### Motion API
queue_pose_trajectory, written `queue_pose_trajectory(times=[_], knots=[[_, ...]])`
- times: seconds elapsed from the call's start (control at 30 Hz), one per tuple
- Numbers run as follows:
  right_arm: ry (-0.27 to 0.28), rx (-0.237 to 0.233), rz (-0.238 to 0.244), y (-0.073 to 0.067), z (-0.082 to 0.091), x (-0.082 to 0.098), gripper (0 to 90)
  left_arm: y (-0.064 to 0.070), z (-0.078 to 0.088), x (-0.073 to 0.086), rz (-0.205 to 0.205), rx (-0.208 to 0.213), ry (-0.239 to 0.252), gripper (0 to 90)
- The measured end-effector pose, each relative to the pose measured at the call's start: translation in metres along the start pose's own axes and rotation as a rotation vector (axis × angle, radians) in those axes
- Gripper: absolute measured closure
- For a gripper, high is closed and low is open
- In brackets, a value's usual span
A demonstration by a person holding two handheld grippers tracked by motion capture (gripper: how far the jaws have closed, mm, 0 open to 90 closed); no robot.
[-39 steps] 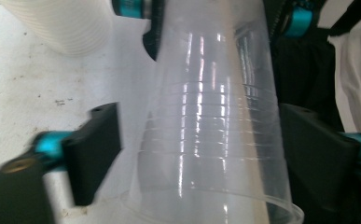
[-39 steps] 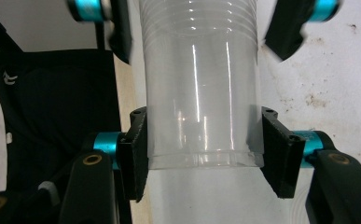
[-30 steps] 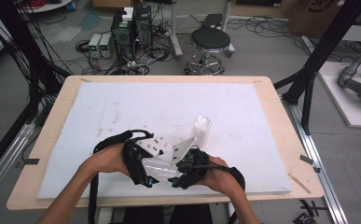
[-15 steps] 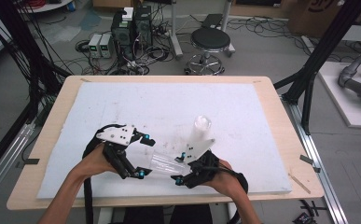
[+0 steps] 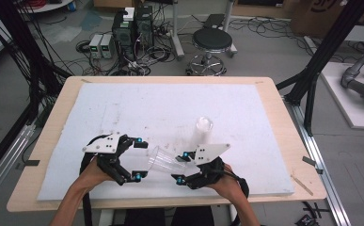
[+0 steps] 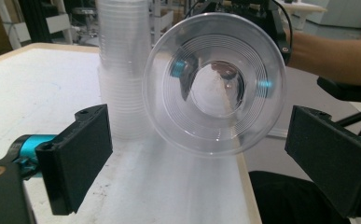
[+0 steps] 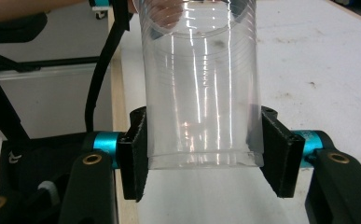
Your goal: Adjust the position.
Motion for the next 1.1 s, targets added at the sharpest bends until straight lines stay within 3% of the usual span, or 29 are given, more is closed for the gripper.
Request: queue_pose_trajectory(times=[0.27, 0.3, 0.57, 1.1], knots=[[0.118, -0.02, -0.018, -0.002, 0.002, -0.009, 42.3, 0.002, -0.005, 0.0, 0.016, 0.011, 0.071, 7.4], [0.151, -0.023, -0.02, -0.002, 0.002, -0.011, 42.4, 0.003, -0.006, 0.0, 0.02, 0.014, 0.077, 7.4], [0.236, -0.047, -0.04, -0.002, 0.005, -0.011, 42.4, 0.006, -0.015, -0.002, 0.026, 0.033, 0.094, 7.4], [0.271, -0.077, -0.048, -0.005, 0.002, -0.011, 42.4, 0.015, -0.044, -0.014, 0.026, 0.096, 0.131, 7.4]])
Point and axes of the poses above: each handheld gripper's, and its own axes: z roughly backward along the jaws, x roughly out of its underside, y roughly to its right, the point moved 9 cm from there along -z, roughly forward along the jaws, and after that the axes turned 15 degrees about y, right-handed, at the moved point
